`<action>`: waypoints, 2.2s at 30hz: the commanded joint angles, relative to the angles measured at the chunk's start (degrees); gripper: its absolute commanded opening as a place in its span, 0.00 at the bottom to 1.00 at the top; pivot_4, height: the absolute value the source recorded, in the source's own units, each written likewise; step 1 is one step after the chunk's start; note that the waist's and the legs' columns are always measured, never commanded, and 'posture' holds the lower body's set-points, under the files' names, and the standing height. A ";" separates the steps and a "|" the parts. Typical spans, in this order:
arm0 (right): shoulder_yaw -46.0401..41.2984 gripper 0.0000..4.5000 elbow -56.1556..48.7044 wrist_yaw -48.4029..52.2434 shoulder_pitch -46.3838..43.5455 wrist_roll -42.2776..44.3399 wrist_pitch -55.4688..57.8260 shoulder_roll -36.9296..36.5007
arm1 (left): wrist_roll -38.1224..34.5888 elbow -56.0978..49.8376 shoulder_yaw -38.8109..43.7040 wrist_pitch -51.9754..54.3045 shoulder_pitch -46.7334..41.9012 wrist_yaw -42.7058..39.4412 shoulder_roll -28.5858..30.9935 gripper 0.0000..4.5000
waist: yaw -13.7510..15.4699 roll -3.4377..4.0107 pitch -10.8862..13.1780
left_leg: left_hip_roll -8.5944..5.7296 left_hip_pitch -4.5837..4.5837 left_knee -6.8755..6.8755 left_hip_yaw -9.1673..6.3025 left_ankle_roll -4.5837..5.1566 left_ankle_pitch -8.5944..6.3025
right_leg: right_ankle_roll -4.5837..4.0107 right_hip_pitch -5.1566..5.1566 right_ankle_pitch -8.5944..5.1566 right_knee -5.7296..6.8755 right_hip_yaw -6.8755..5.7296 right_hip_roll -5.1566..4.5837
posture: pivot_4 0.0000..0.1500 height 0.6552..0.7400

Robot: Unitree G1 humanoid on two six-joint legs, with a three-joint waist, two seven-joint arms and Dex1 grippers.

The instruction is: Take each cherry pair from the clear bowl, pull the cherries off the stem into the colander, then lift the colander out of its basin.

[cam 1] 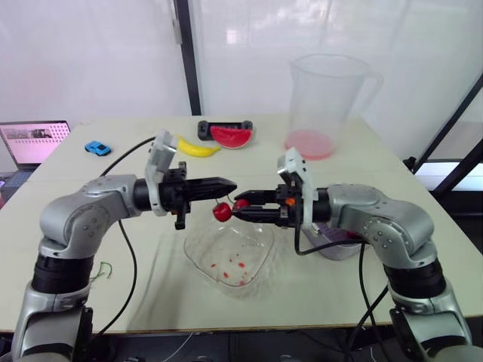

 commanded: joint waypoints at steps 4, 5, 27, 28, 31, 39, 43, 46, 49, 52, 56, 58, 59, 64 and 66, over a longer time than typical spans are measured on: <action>-0.40 0.41 -0.24 1.19 -1.18 0.34 -1.39 -0.58 | -0.63 -1.05 0.98 -0.95 -0.12 -0.19 0.09 0.00 | 0.01 0.00 0.00 | 0.00 0.00 0.00 0.00 0.00 0.00 | 0.00 0.00 0.00 0.00 0.00 0.00 | 1.00 1.00; -0.82 0.46 -0.09 1.06 -1.26 1.04 -0.78 -0.38 | -0.64 -1.06 0.97 -0.94 -0.12 -0.18 0.07 0.00 | 0.01 0.00 0.00 | 0.00 0.00 0.00 0.00 0.00 0.00 | 0.00 0.00 0.00 0.00 0.00 0.00 | 1.00 1.00; 0.07 0.41 0.26 0.78 -1.15 0.86 -1.05 -0.23 | -0.66 -1.12 0.96 -0.90 -0.49 0.27 -0.28 0.00 | 0.01 0.00 0.00 | 0.00 0.00 0.00 0.00 0.00 0.00 | 0.00 0.00 0.00 0.00 0.00 0.00 | 1.00 1.00; 0.21 0.32 0.26 0.83 -1.10 0.64 -1.15 -0.37 | -0.62 -1.06 0.91 -0.92 -0.53 0.23 -0.29 0.00 | 0.01 0.00 0.00 | 0.00 0.00 0.00 0.00 0.00 0.00 | 0.00 0.00 0.00 0.00 0.00 0.00 | 1.00 1.00; 0.27 0.22 0.12 0.83 -1.01 0.52 -1.15 -0.61 | -0.64 -1.00 0.88 -0.89 -0.59 0.19 -0.33 0.00 | 0.02 0.00 0.00 | 0.00 0.00 0.00 0.00 0.00 0.00 | 0.00 0.00 0.00 0.00 0.00 0.00 | 1.00 1.00; 0.39 0.22 -0.06 1.44 -0.66 0.30 -0.66 -1.66 | -0.70 -0.87 1.00 -0.89 -0.80 0.19 -0.43 0.00 | 0.03 0.00 0.00 | 0.00 0.00 0.00 0.00 0.00 0.00 | 0.00 0.00 0.00 0.00 0.00 0.00 | 1.00 1.00; 0.29 0.22 0.03 2.50 1.00 0.55 0.39 -3.91 | -0.97 -0.68 1.34 -0.81 -1.27 0.50 -0.60 0.00 | 0.06 0.00 0.00 | 0.00 0.00 0.00 0.00 0.01 0.00 | 0.00 0.00 0.00 0.00 0.00 0.00 | 1.00 1.00; -0.07 0.22 0.00 3.23 2.97 0.80 0.38 -5.63 | -0.96 -0.65 1.45 -0.84 -1.52 0.76 -0.75 0.00 | 0.15 0.00 0.00 | 0.00 0.00 0.01 0.00 0.01 -0.01 | 0.00 0.01 0.00 -0.01 0.00 -0.01 | 1.00 1.00; -1.02 0.22 -0.08 2.89 4.20 1.52 0.73 -6.12 | -1.06 -0.73 1.43 -0.83 -1.47 0.96 -0.80 0.00 | 0.09 -0.01 0.00 | 0.00 0.00 0.01 -0.01 0.02 -0.01 | 0.00 0.02 0.00 -0.02 -0.02 0.00 | 1.00 1.00; -1.94 0.22 -0.39 2.52 5.02 2.02 1.27 -6.56 | -1.08 -0.93 1.58 -0.72 -1.42 1.16 -1.01 0.00 | 0.02 -0.01 0.00 | 0.00 0.00 -0.01 0.01 0.02 -0.01 | 0.00 0.01 0.00 -0.02 0.00 0.00 | 1.00 1.00; -3.07 0.22 -0.69 2.05 5.65 2.46 1.80 -6.95 | -0.98 -0.81 1.59 -0.77 -1.46 1.15 -1.13 0.00 | 0.08 -0.01 0.00 | 0.01 0.00 -0.01 0.00 0.02 -0.01 | 0.00 0.01 0.00 -0.02 0.00 0.00 | 1.00 1.00; -3.72 0.22 -0.98 1.85 5.62 2.94 2.15 -7.06 | -1.02 -0.84 1.59 -0.76 -1.42 1.17 -1.17 0.00 | 0.18 -0.01 0.00 | 0.00 0.00 0.01 0.00 0.02 -0.01 | 0.00 0.02 0.00 -0.02 0.00 0.00 | 1.00 1.00; -4.63 0.22 -1.39 1.42 5.09 3.90 3.01 -7.06 | -1.08 -0.95 1.59 -0.72 -1.35 1.21 -1.21 0.00 | 0.18 -0.01 0.00 | 0.00 0.00 0.02 0.00 0.02 -0.01 | 0.00 0.03 0.00 -0.03 -0.01 0.00 | 1.00 1.00; -9.54 0.22 0.17 2.60 0.75 5.03 5.77 -14.06 | -1.13 -1.31 1.81 -0.77 -0.82 1.34 -1.11 0.00 | 0.25 0.00 0.01 | 0.00 0.00 0.01 0.01 0.02 -0.01 | 0.00 0.03 0.00 -0.04 0.00 -0.01 | 1.00 1.00; -10.00 0.22 3.06 5.51 -0.37 2.44 4.49 -20.51 | -1.13 -1.74 1.98 -0.89 -0.20 1.31 -0.94 0.00 | 0.51 0.00 0.01 | -0.01 -0.01 0.02 0.01 0.03 -0.02 | 0.00 0.04 0.00 -0.06 -0.01 -0.01 | 1.00 1.00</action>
